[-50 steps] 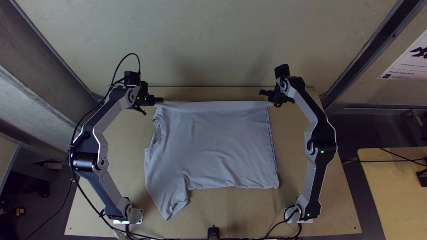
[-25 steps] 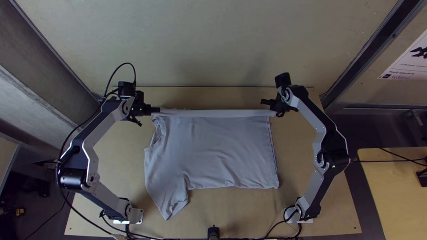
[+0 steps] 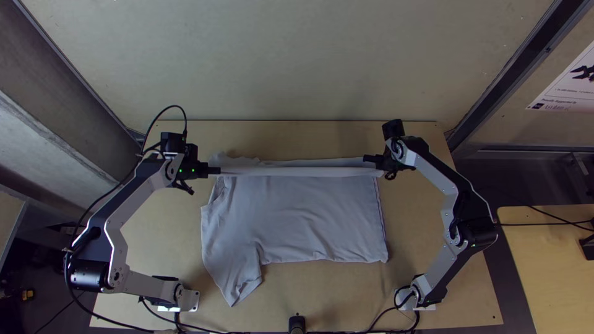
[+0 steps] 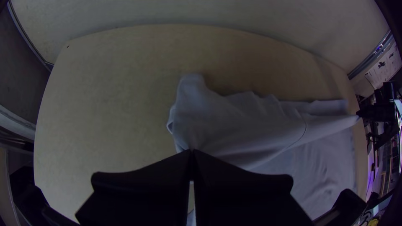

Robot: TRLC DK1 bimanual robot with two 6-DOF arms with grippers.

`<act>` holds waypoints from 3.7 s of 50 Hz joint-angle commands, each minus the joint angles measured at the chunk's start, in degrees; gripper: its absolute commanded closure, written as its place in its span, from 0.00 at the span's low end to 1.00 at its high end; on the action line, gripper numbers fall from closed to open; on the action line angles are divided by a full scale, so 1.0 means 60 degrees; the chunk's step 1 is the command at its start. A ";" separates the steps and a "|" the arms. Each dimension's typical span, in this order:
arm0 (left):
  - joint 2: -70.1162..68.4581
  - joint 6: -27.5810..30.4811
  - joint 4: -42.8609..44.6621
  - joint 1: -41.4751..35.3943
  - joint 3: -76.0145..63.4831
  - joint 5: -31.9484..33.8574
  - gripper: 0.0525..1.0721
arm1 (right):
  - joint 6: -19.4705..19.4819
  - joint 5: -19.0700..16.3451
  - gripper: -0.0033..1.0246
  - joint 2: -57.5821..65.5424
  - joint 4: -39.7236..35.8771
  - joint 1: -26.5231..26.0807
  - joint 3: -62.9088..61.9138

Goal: Fold the t-shirt

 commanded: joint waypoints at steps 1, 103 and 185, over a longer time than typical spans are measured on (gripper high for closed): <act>-0.0490 0.0239 0.0383 -0.0014 -0.0812 -0.0063 0.97 | -0.0211 0.0230 0.97 -0.0245 0.0281 -0.0142 -0.0440; -0.4606 -0.2383 -0.8421 -0.5039 -0.2819 0.0069 0.05 | -0.1192 0.0200 0.04 -0.6866 -0.2444 0.0034 -0.3032; -0.1970 -0.2002 -0.5594 -0.7368 -0.4562 0.0157 0.97 | -0.1837 -0.1221 0.13 -0.7247 -0.2444 0.0649 -0.6270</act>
